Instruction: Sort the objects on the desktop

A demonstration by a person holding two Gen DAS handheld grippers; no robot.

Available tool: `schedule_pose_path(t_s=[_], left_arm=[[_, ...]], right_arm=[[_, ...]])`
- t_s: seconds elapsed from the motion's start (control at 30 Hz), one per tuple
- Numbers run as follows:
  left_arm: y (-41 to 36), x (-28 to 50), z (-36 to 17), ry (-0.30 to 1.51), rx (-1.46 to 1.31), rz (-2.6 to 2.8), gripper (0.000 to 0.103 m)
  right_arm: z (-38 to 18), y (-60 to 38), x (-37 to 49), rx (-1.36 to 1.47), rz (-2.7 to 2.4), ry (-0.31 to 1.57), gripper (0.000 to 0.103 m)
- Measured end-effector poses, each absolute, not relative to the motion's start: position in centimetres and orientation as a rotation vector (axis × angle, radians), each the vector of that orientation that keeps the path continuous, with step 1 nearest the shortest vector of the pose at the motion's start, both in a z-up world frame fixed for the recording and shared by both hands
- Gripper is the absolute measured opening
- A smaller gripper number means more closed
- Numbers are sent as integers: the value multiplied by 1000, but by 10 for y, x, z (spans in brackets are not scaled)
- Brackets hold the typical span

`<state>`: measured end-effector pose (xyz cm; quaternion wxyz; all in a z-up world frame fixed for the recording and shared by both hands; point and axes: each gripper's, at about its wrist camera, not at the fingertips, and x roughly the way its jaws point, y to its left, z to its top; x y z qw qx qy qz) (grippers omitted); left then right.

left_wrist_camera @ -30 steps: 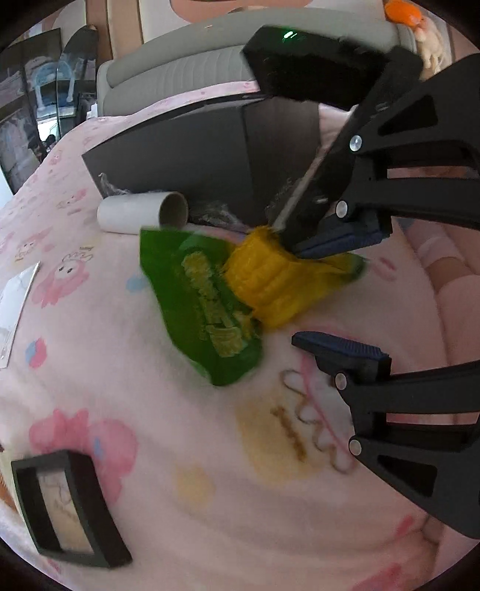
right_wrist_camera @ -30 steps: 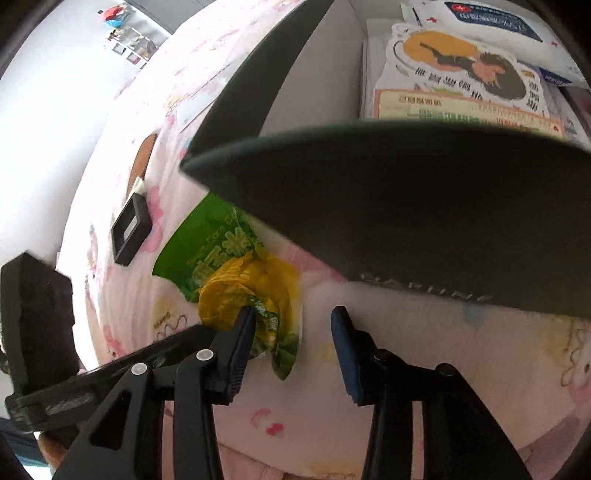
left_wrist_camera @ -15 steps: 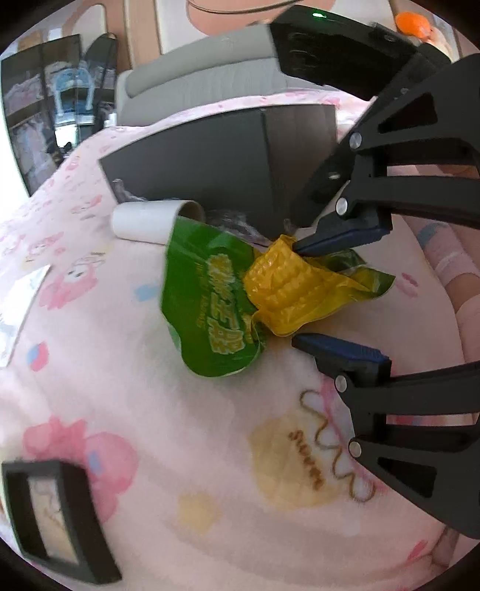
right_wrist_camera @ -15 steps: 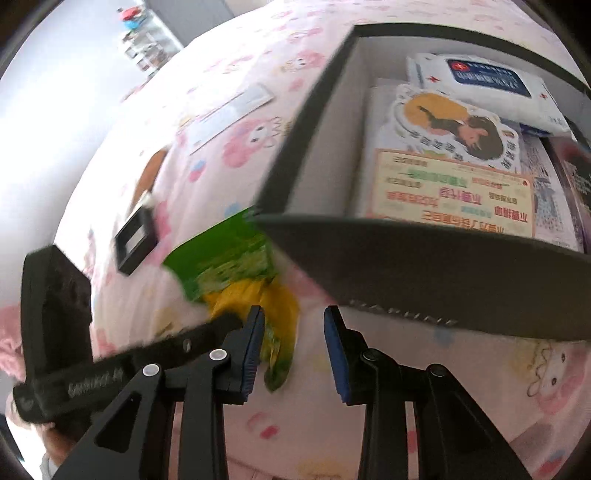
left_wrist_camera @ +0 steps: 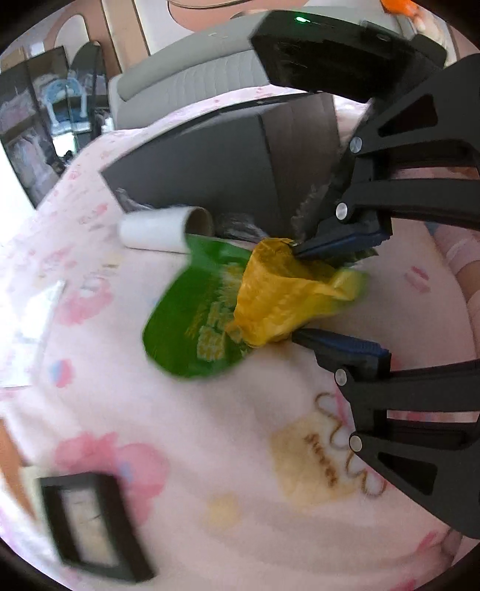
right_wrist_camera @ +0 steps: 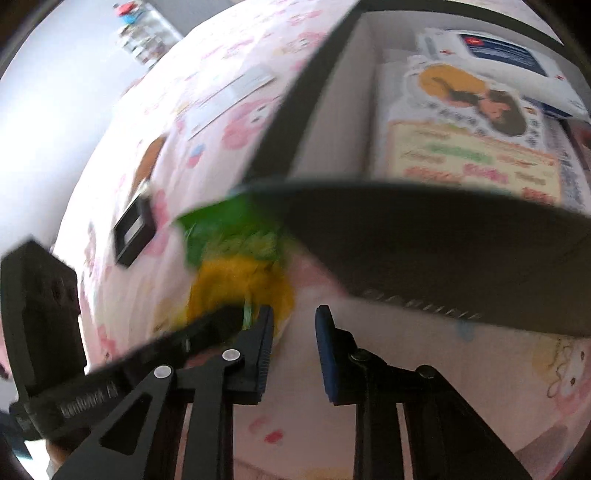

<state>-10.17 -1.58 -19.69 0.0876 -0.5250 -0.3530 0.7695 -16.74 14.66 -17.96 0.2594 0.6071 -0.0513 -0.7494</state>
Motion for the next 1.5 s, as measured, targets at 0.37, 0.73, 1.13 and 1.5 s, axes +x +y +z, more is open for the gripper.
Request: schedule_pose_path(t_s=[0.37,0.73,1.13,1.5], left_arm=[[-26,-107,-195,-1128,-1563,2291,33],[-39,-110,-210,-1260,-1498,2278,34],[-54,-105,-224,-1420,-1514,2185,48],[-53,-121,-229,-1477,-1522,2128,57]], right_arm=[[-172,165,-164,1653,-2102,-165,20],[-177,175,-174,1583,-2086,-367,22],[-196,154,-166,1641,-2011,-263,42],[-200,158,-162,1689,-2081,-271,45]])
